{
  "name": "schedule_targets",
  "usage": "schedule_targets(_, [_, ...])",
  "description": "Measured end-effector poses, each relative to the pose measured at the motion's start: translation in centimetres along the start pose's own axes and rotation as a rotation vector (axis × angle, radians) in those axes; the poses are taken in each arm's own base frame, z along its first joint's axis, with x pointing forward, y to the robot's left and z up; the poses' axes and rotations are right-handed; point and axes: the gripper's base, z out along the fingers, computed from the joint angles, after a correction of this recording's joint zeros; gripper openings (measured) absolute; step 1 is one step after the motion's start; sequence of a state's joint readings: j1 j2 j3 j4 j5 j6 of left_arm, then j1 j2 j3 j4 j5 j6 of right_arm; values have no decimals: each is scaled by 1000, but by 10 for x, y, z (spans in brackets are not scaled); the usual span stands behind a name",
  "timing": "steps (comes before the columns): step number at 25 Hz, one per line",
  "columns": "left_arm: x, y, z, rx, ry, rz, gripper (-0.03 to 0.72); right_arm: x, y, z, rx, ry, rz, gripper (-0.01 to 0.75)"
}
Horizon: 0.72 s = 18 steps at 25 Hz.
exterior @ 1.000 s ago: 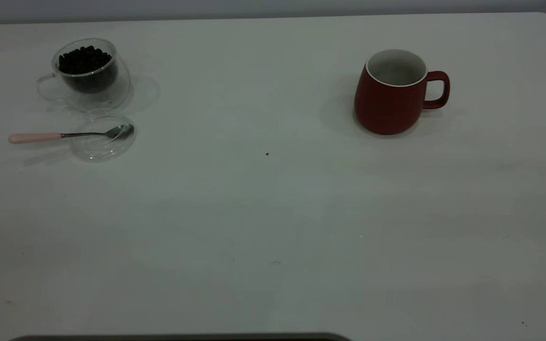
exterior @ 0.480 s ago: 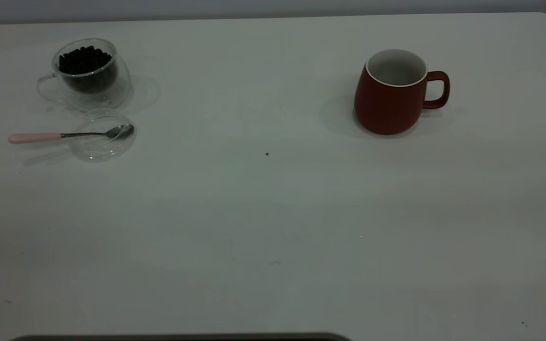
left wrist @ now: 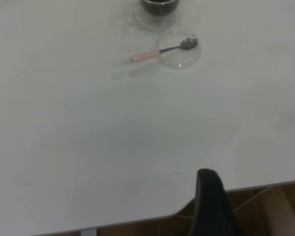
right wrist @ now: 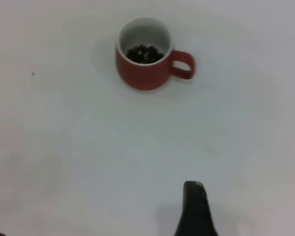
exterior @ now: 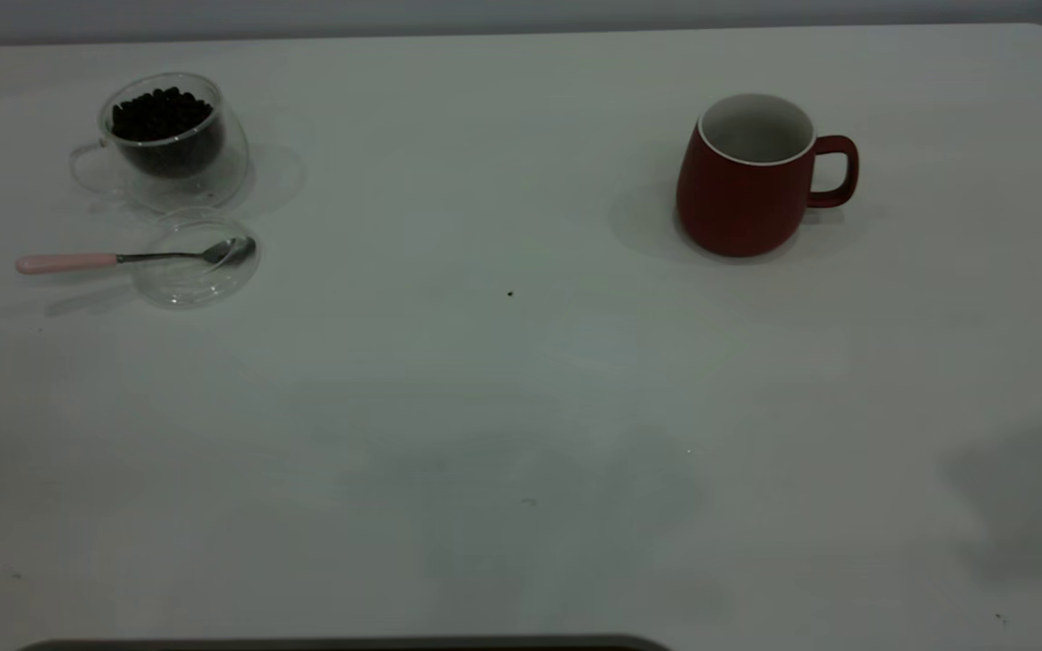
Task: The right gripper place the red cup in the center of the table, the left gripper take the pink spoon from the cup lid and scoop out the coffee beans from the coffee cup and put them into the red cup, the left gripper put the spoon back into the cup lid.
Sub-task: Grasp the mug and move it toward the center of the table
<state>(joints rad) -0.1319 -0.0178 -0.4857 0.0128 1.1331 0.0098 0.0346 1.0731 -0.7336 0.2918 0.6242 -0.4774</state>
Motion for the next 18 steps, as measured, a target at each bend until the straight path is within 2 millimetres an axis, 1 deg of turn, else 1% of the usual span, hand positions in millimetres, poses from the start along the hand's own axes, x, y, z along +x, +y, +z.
schedule_targets(1, [0,0,0,0,0,0,517,-7,-3,13,-18,22,-25,587])
schedule_targets(4, [0,0,0,0,0,0,517,-27,-13,61,-75,108,-96,587])
schedule_targets(5, [0,0,0,0,0,0,517,-31,-15,75,-91,134,-120,587])
schedule_targets(6, [0,0,0,0,0,0,517,-36,-20,95,-108,169,-153,587])
schedule_targets(7, [0,0,0,0,0,0,517,-38,-22,109,-124,194,-190,587])
schedule_targets(9, [0,0,0,0,0,0,517,-41,-29,139,-153,237,-271,587])
schedule_targets(10, [0,0,0,0,0,0,517,-42,-33,158,-172,257,-333,587])
schedule_targets(11, [0,0,0,0,0,0,517,-40,-35,173,-191,278,-379,587])
schedule_targets(15, [0,0,0,0,0,0,517,-38,-44,224,-250,289,-616,587])
schedule_targets(18, [0,0,0,0,0,0,517,-34,-49,261,-267,262,-742,587])
